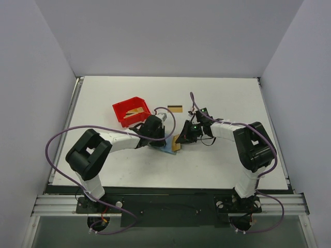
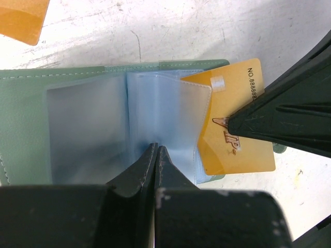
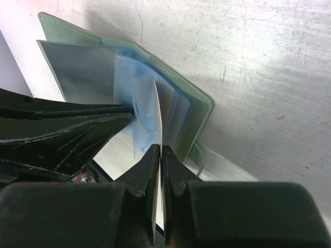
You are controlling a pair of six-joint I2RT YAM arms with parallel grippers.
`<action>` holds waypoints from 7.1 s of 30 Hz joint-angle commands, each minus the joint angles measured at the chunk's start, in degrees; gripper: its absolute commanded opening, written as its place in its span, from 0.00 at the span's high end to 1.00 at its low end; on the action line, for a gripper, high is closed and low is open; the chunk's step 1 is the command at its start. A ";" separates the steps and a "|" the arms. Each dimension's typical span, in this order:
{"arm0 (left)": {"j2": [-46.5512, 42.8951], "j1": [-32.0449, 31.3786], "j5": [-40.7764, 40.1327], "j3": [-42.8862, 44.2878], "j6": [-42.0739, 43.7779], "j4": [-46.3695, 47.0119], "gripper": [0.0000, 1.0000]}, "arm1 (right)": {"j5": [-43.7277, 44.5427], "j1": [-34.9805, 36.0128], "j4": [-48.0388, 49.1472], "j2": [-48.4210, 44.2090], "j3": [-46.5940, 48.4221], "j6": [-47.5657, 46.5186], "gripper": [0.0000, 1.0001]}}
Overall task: Put the credit cards into the card holder
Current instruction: Open the card holder at the center of the board, then insert the credit card into the card holder.
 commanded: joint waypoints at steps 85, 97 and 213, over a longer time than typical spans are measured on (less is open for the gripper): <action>-8.93 7.60 -10.38 -6.87 -5.01 -10.96 1.00 | -4.63 9.98 6.42 9.54 12.84 5.71 1.00; -5.24 7.42 -10.03 -6.17 -4.30 -10.70 1.00 | -2.96 10.60 5.98 12.01 13.36 5.19 1.00; -7.25 4.35 -5.29 -10.12 -2.72 -0.94 1.00 | -1.64 7.26 11.34 10.16 3.70 8.52 1.00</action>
